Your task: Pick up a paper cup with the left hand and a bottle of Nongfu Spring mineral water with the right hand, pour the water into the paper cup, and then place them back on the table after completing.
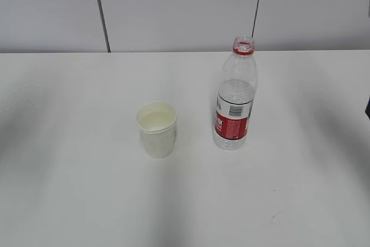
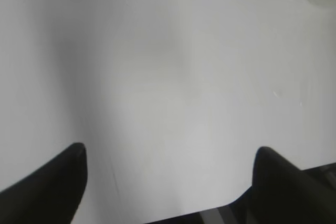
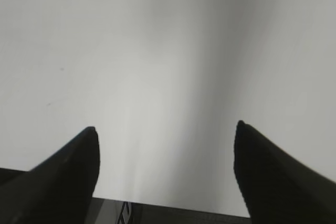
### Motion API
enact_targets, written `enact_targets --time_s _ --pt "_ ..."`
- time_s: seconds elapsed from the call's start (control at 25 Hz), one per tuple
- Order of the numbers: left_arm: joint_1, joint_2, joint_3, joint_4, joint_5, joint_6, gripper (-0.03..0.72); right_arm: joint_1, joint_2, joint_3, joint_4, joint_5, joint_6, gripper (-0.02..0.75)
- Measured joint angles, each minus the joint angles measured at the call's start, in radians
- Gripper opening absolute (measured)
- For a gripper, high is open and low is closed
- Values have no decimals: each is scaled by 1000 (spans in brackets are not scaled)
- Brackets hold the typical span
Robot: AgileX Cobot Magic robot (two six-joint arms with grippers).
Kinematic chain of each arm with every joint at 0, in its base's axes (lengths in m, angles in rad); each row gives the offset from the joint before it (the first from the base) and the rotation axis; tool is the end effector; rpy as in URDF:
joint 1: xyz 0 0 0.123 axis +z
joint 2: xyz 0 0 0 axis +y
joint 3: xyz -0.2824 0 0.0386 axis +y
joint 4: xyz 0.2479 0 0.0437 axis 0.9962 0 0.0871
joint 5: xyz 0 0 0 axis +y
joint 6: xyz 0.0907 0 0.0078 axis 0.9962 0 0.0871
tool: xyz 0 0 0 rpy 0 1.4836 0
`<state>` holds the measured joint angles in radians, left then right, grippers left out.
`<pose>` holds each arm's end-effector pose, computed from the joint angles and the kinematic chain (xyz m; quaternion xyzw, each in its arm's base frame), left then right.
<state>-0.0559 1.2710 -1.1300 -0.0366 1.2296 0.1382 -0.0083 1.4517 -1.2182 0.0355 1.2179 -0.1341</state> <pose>0.2302 -0.0160 0.3254 0.0923 0.9852 -0.0120 0.1438 0.2746 0.0008 0.3041 -0.0581 0.9928 0.0098 0.1041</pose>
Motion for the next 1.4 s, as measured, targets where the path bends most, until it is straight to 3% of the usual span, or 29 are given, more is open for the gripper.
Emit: enact_targets --time_s 0.44,1.4 --pt "0 -296 271 -1 9 0 584 0 -296 223 2 12 -2 589" --pt "0 -947 566 -34 -25 0 572 0 -752 586 24 -50 -2 588"
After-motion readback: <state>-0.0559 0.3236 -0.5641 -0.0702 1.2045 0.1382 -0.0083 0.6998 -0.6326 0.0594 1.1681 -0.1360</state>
